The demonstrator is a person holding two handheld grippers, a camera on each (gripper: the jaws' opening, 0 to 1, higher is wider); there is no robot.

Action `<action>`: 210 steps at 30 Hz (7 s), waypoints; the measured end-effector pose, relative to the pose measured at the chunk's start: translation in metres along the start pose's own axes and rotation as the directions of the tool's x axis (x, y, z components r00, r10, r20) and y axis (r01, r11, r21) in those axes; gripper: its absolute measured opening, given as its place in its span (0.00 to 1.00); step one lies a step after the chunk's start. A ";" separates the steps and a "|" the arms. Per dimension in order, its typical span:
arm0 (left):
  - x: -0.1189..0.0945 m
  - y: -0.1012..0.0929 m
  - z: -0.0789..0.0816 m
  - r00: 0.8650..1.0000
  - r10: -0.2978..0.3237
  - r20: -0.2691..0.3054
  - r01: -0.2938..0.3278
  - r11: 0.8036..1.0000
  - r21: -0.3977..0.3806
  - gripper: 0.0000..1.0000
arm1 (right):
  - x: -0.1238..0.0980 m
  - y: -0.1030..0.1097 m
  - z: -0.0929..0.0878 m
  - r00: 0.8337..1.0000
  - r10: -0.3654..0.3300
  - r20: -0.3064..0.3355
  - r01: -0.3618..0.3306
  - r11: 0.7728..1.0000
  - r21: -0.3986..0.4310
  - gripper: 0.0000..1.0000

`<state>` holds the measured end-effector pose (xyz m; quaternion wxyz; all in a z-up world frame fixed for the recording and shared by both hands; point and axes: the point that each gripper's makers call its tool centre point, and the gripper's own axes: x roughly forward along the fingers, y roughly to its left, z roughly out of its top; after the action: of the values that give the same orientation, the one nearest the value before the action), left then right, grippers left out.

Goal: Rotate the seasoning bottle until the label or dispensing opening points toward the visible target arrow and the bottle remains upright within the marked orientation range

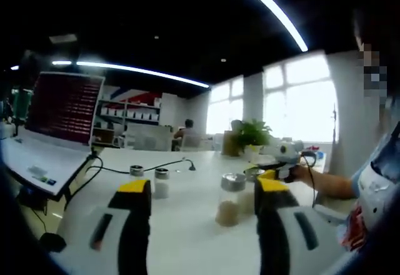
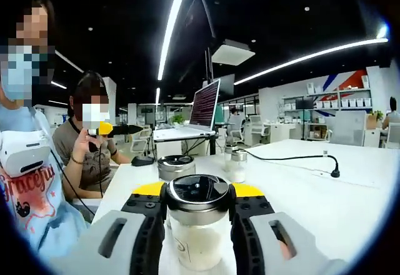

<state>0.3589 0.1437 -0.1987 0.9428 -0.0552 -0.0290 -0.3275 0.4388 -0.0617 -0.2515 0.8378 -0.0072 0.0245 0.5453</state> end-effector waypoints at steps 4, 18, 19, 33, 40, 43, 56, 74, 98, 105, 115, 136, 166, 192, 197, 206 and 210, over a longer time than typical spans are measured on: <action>0.000 -0.002 0.002 1.000 -0.005 0.008 0.005 1.000 0.005 0.70 | 0.001 -0.001 0.000 0.999 -0.041 -0.002 0.041 0.999 0.005 0.39; -0.001 0.003 0.010 0.999 0.002 0.037 -0.002 1.000 0.007 0.80 | 0.002 -0.004 0.002 0.992 -0.123 0.020 0.123 0.992 -0.009 0.39; -0.001 0.002 0.010 0.999 -0.001 0.036 0.001 1.000 0.008 0.80 | 0.002 -0.006 0.001 0.991 -0.132 0.010 0.132 0.991 -0.015 0.39; -0.001 -0.001 0.013 0.999 -0.013 0.050 0.014 1.000 -0.021 0.80 | -0.004 -0.009 0.017 0.985 -0.158 0.074 0.155 0.987 0.041 0.39; 0.000 0.001 0.009 0.999 -0.001 0.036 0.002 1.000 -0.020 0.80 | -0.032 -0.011 0.032 0.970 -0.220 0.102 0.218 0.976 0.029 0.39; 0.000 0.003 0.005 1.000 0.007 0.018 -0.007 1.000 -0.017 0.80 | -0.047 -0.010 0.034 0.960 -0.255 0.114 0.253 0.967 0.027 0.38; 0.004 0.008 -0.009 0.998 0.029 -0.051 -0.026 0.999 0.045 0.83 | -0.099 0.015 0.041 0.930 -0.342 0.137 0.350 0.936 -0.039 0.42; 0.019 0.010 -0.016 0.999 0.023 -0.044 -0.019 0.996 0.091 1.00 | -0.136 0.033 0.013 0.895 -0.436 0.094 0.428 0.899 0.094 0.60; 0.024 0.007 0.042 0.974 0.038 0.223 -0.070 0.988 0.141 1.00 | -0.172 0.022 0.015 0.842 -0.529 0.106 0.529 0.848 0.032 0.72; 0.041 0.013 0.063 0.976 0.036 0.213 -0.070 0.985 0.156 1.00 | -0.174 0.017 0.009 0.832 -0.547 0.087 0.544 0.837 0.058 0.75; 0.073 0.017 0.068 0.982 0.002 0.190 -0.028 0.990 0.137 0.95 | -0.175 0.013 0.013 0.821 -0.563 0.089 0.563 0.826 0.034 0.77; 0.159 0.058 0.058 0.985 -0.062 0.163 0.049 0.995 0.083 0.90 | -0.179 -0.015 0.018 0.724 -0.666 0.179 0.676 0.737 0.010 0.99; 0.244 0.104 -0.027 0.999 0.004 0.042 -0.010 0.992 0.129 0.87 | -0.161 -0.009 0.014 0.762 -0.631 0.144 0.645 0.760 -0.078 0.99; 0.271 0.141 -0.088 0.984 0.163 -0.070 -0.156 0.983 0.099 0.71 | -0.170 -0.013 0.021 0.758 -0.628 0.176 0.645 0.763 -0.056 0.87; 0.274 0.148 -0.093 0.978 0.193 -0.082 -0.185 0.978 0.095 0.68 | -0.175 -0.015 0.022 0.752 -0.636 0.177 0.652 0.757 -0.052 0.87; 0.278 0.140 -0.093 0.981 0.186 -0.056 -0.183 0.981 0.062 0.57 | -0.176 -0.014 0.019 0.758 -0.634 0.155 0.648 0.759 -0.062 0.86; 0.279 0.142 -0.095 0.977 0.206 -0.059 -0.201 0.976 0.082 0.52 | -0.181 -0.016 0.023 0.747 -0.642 0.173 0.659 0.750 -0.058 0.81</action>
<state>0.6672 0.0712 -0.2799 0.9732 -0.0112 -0.0040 -0.2296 0.3812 -0.2331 -0.2202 0.9729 -0.0249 -0.0708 0.2186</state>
